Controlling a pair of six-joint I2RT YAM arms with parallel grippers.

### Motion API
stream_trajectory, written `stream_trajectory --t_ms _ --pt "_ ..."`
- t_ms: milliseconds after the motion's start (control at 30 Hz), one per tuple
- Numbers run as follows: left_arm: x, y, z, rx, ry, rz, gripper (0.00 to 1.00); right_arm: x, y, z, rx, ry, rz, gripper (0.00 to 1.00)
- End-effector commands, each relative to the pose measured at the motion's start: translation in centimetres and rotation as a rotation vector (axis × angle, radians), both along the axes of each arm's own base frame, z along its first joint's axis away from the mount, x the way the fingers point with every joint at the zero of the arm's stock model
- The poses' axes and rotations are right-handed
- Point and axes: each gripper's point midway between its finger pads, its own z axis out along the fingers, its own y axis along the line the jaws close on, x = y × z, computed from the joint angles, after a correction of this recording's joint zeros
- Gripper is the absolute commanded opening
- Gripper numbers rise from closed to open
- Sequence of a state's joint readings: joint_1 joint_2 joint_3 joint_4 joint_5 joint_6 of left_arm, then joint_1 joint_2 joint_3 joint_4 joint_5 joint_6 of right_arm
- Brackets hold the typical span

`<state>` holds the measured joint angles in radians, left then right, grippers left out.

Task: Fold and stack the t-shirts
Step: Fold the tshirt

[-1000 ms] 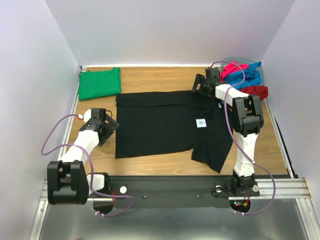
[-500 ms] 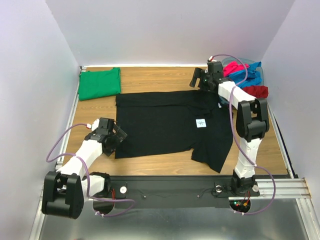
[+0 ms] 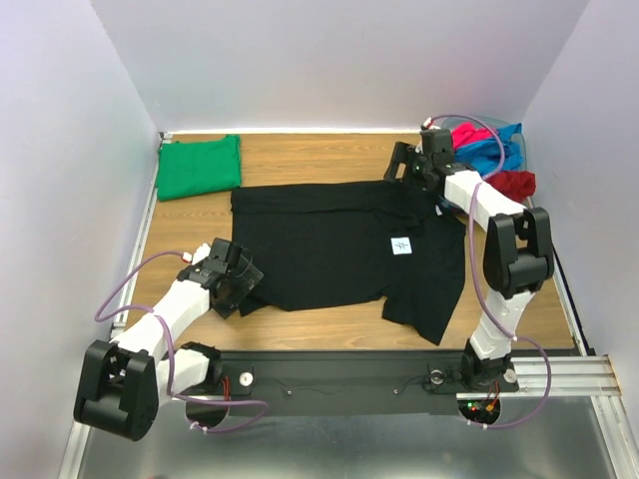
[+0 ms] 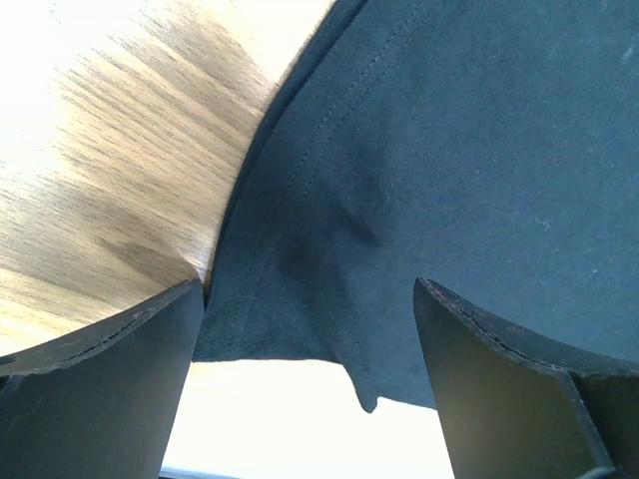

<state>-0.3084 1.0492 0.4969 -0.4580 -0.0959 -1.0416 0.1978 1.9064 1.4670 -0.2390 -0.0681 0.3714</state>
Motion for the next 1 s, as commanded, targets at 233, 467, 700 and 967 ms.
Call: stream_trajectory --t_ms 233,467,700,967 --pt "-1.4 0.9 0.3 0.043 0.029 0.0 0.51 -7.3 -3.4 6.0 0.003 -0.108 -0.158 1.0" --pt "-1.4 0.9 0.7 0.045 0.022 -0.009 0.0 -14.4 -5.3 3.3 0.017 -0.034 -0.226 1.0" --pt "-0.9 1.2 1.8 0.047 -0.038 0.013 0.0 -22.7 -5.0 -0.3 0.031 0.142 -0.216 1.0" --pt "-0.2 1.6 3.3 0.044 -0.122 0.036 0.0 -32.0 -3.0 -2.7 -0.06 0.333 -0.207 1.0"
